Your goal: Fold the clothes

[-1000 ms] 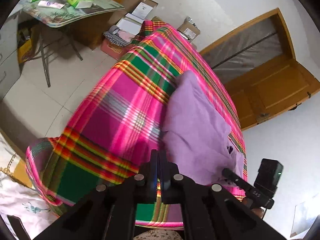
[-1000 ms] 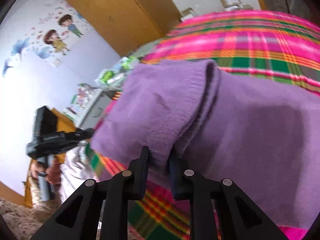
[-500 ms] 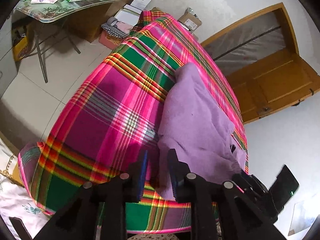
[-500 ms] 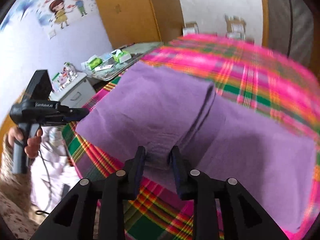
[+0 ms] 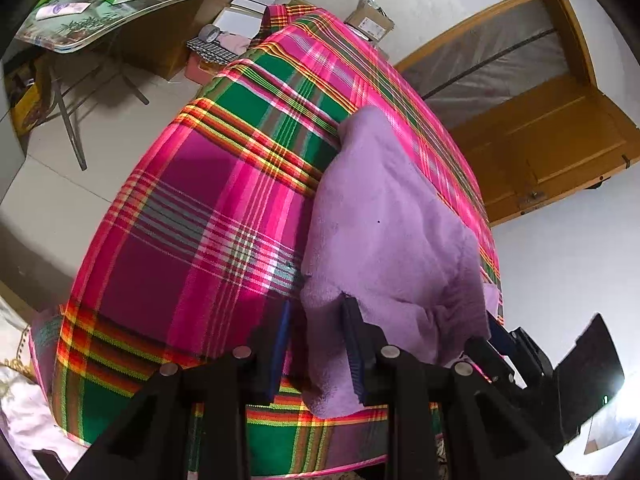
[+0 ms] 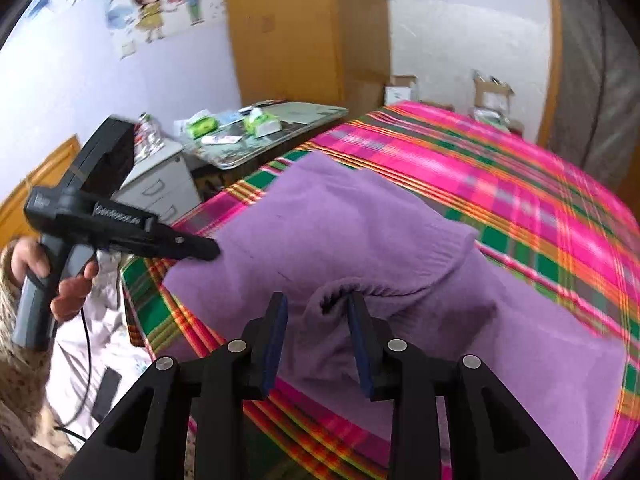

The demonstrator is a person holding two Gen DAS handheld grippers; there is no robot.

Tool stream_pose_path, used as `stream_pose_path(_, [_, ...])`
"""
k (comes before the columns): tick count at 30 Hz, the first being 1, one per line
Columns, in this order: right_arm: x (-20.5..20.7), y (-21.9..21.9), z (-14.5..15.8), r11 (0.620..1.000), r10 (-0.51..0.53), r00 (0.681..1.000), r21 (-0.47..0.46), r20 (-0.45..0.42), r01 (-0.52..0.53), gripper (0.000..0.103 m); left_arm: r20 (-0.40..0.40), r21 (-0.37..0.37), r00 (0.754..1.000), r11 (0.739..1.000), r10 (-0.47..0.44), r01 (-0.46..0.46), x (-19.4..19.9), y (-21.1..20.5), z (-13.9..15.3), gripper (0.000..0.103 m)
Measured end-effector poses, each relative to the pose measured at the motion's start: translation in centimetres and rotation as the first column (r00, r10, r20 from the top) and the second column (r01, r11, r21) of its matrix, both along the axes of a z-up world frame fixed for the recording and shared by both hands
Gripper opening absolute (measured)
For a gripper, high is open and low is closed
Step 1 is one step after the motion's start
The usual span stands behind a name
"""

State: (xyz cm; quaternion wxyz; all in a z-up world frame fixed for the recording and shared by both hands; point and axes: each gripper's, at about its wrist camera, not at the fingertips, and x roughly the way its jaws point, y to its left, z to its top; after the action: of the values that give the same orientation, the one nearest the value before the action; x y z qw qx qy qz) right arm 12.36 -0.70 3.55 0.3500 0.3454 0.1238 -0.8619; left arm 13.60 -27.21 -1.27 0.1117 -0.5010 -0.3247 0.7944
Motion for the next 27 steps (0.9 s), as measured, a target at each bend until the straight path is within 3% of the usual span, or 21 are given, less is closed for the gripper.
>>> stream_pose_path(4, [2.4,-2.5,0.4,0.997,0.028,0.982,0.077,-0.185,-0.014,0.034,-0.001,-0.001,1.000,1.000,-0.007,0.007,0.0,0.0,0.0,0.027])
stream_pose_path(7, [3.1,-3.1,0.5,0.991,0.015,0.968,0.132,-0.251,0.019,0.034,-0.003,0.014,1.000,1.000,-0.008,0.008,0.0,-0.1,-0.1,0.027])
stream_pose_path(9, [2.8,-2.8,0.5,0.991,0.012,0.972,0.131,-0.236,0.019,0.034,-0.003,0.022,1.000,1.000,-0.007,0.007,0.1,-0.2,-0.2,0.027])
stream_pose_path(15, [0.1,-1.3,-2.7,0.971,-0.048,0.998,0.231,-0.036,0.055,0.034,-0.004,0.028,1.000,1.000,-0.014,0.014,0.2,-0.3,-0.5,0.027])
stream_pose_path(19, [0.7,-0.4,-2.6,0.959,-0.036,0.998,0.277,-0.057,0.051,0.034,-0.002,0.025,1.000,1.000,-0.017,0.018,0.4,-0.5,-0.3,0.027])
stream_pose_path(24, [0.6,0.9,0.0,0.994,-0.025,1.000,0.105,-0.009,0.026,0.034,-0.006,0.019,1.000,1.000,-0.025,0.025,1.0,-0.7,-0.1,0.027])
stream_pose_path(27, [1.4,-0.5,0.9,0.997,0.067,0.997,0.027,-0.040,-0.066,0.034,-0.003,0.026,1.000,0.999,-0.019,0.019,1.4,-0.9,-0.1,0.027])
